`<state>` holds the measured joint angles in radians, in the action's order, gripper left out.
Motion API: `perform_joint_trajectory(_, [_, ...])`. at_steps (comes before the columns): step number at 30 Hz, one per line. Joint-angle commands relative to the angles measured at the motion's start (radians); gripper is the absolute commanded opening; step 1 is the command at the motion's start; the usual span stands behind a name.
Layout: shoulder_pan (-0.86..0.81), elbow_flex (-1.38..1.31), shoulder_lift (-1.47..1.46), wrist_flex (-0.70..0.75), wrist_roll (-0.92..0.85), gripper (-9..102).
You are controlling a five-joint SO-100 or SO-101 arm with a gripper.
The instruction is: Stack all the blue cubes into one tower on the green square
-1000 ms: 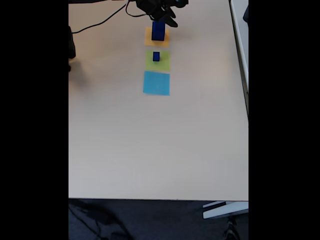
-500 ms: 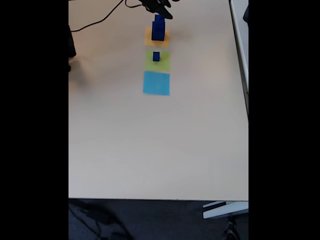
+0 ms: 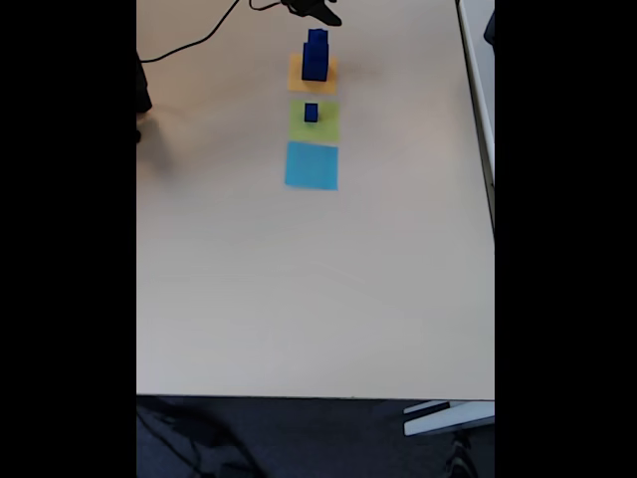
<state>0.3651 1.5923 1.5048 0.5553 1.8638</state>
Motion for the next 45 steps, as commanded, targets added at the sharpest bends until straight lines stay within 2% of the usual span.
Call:
perform_joint_trajectory(1, [0.009,0.017,0.005,-0.041,0.018,19])
perform_joint_trajectory(28, [-0.009,0.104,0.067,-0.051,-0.049,16])
perform_joint_trajectory(45, [-0.012,0.055,0.106,0.052,-0.080,16])
